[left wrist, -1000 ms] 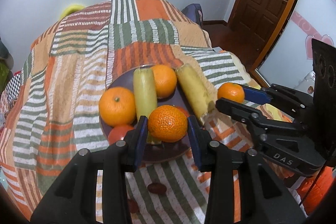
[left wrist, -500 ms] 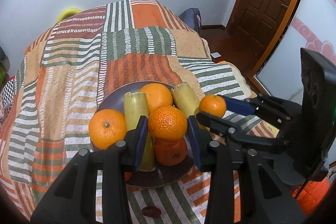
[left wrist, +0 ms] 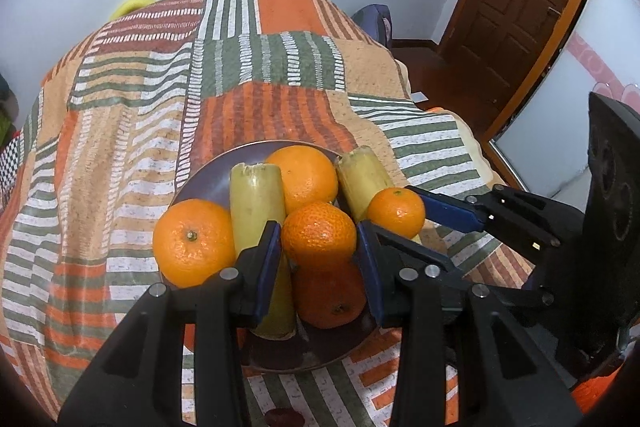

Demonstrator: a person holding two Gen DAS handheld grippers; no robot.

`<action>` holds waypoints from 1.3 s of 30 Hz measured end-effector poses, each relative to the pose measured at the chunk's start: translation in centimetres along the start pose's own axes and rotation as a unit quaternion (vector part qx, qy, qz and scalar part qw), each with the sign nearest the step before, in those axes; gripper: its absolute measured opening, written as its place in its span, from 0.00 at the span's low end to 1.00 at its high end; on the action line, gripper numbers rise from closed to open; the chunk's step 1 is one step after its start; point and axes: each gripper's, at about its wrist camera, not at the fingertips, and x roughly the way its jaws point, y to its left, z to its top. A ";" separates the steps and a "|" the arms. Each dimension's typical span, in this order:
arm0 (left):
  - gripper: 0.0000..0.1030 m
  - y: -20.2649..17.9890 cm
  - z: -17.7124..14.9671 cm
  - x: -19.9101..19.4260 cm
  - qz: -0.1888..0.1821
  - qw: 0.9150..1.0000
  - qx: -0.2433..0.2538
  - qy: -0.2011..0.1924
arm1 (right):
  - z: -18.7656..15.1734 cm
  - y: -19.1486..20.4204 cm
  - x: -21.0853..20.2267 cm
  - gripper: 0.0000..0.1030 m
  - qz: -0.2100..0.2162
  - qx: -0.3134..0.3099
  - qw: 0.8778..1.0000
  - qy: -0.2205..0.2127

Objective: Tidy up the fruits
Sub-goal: 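Carry both mandarins to the plate and release them among the fruit, then grasp the last small mandarin with the right tool and place it on the plate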

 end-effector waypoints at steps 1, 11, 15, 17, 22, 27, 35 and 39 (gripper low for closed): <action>0.40 0.1 0.0 0.1 0.000 1.000 -0.002 0.001 | 0.0 0.0 0.0 0.32 0.000 0.001 1.000 0.000; 0.50 0.2 -0.5 -0.3 0.007 1.000 -0.005 0.001 | -0.2 -0.4 0.3 0.41 0.004 0.014 1.000 0.009; 0.50 0.0 -0.7 -1.4 0.009 1.000 0.000 -0.010 | -0.3 -0.2 -0.2 0.44 0.003 0.015 1.000 0.007; 0.50 0.1 -0.8 -2.0 0.010 1.000 -0.001 -0.014 | -0.2 -0.1 -0.6 0.49 0.001 0.016 1.000 0.002; 0.50 0.7 -1.0 -4.2 0.019 0.999 -0.004 -0.031 | 0.1 0.0 -1.6 0.50 -0.005 0.015 1.000 -0.008; 0.53 1.5 -1.5 -6.4 0.031 0.999 -0.006 -0.044 | 0.1 0.5 -2.7 0.50 -0.010 0.011 1.000 -0.013; 0.56 3.0 -3.8 -9.3 0.054 0.997 -0.009 -0.050 | -1.0 1.3 -3.4 0.50 -0.017 0.007 1.000 -0.004; 0.58 4.0 -5.0 -10.3 0.061 0.997 -0.015 -0.046 | -2.4 1.5 -3.2 0.50 -0.015 0.015 1.000 0.015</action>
